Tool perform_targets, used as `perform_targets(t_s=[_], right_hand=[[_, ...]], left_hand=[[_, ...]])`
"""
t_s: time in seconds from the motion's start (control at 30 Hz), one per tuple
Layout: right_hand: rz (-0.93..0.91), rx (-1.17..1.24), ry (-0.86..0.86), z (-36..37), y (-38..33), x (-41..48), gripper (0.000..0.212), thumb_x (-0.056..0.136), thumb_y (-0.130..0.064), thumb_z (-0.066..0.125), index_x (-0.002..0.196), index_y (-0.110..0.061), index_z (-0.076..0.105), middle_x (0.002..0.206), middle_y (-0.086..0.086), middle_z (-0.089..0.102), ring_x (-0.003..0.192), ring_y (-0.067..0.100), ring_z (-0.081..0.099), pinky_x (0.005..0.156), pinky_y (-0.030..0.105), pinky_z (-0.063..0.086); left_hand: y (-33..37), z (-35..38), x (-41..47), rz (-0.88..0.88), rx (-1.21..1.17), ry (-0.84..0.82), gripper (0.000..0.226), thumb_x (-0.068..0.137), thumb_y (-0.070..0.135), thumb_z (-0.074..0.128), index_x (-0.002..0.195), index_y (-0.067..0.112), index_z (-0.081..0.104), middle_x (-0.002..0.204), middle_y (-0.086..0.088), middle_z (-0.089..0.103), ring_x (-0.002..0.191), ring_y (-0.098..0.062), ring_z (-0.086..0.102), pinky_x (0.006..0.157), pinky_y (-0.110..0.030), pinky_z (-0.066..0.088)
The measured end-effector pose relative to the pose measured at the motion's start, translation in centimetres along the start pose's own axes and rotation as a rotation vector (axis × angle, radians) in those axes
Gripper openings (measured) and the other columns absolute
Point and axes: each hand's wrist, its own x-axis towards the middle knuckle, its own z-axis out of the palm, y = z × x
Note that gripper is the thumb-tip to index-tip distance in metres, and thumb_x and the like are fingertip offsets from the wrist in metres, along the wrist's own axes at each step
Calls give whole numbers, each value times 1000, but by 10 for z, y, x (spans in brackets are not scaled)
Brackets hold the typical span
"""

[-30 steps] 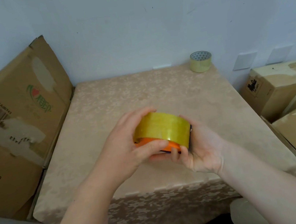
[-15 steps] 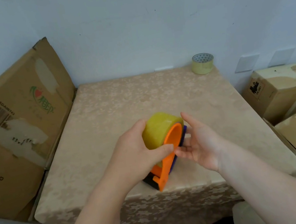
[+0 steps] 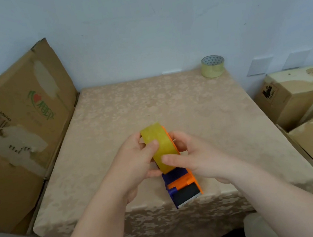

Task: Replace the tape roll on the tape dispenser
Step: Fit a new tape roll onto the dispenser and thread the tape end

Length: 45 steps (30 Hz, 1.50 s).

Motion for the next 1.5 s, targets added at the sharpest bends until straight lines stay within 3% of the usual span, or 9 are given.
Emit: perform_targets(t_s=[0.17,0.27,0.4,0.5,0.8,0.9,1.0,1.27,1.5], right_hand=[[-9,37,-30,9,3,-2,38,76,-32,64,110,-18,55,102,21,68,89,32,66,89,54,49],[-46,0,-68,13,1,-2,44,76,-32,64,112,-10,52,106,26,64,88,32,63,91,56,47],[-92,-54,-75,15,-2,-3,39,76,-29,62,109,-9,52,100,27,63,81,23,58,85,53,47],[-113,-97,-75,14,-3,-3,41,77,-29,62,109,-6,52,99,26,63,84,35,61,85,54,49],[-119,-97,-88,18,1,-4,41,76,-31,62,105,-3,52,94,29,61,78,38,58,81,52,48],[-92,-44,-68,16,3,-1,44,75,-34,63,108,-8,53,98,29,63,87,45,60,84,56,48],[-60,61,-41,6,6,4,33,81,-22,63,111,-8,55,90,14,66,77,25,61,77,44,51],[7,278,-33,0,5,5,23,92,-18,57,115,-20,58,85,-5,68,76,7,64,68,22,49],[78,231,-124,-2,3,0,32,92,-41,50,122,-34,59,118,-1,69,98,8,66,83,26,52]], left_hand=[[-3,-5,8,106,273,182,52,87,27,56,137,26,41,128,0,49,109,-20,57,90,-43,51],[0,-13,9,241,380,276,37,89,26,52,126,21,56,124,1,56,115,-15,53,102,-38,42],[2,-20,6,328,463,375,25,88,24,54,109,22,69,110,7,69,100,-2,56,88,-20,40],[3,-24,7,420,625,453,20,86,25,58,98,23,73,81,9,68,65,0,51,64,-7,34],[1,-20,4,581,1008,485,18,91,25,46,88,17,62,87,-3,62,82,-27,58,65,-40,47],[-1,-16,7,639,917,433,17,91,24,42,85,17,56,82,3,54,78,-20,52,67,-38,44],[-1,-13,8,680,719,358,18,89,21,45,80,11,56,78,2,59,74,-15,52,66,-27,37],[-2,-12,8,480,132,124,4,75,22,56,79,23,56,83,10,62,90,-10,58,89,-53,49],[-4,-6,12,421,11,228,31,74,-9,55,70,21,51,78,-1,55,77,-13,52,68,-42,49]])
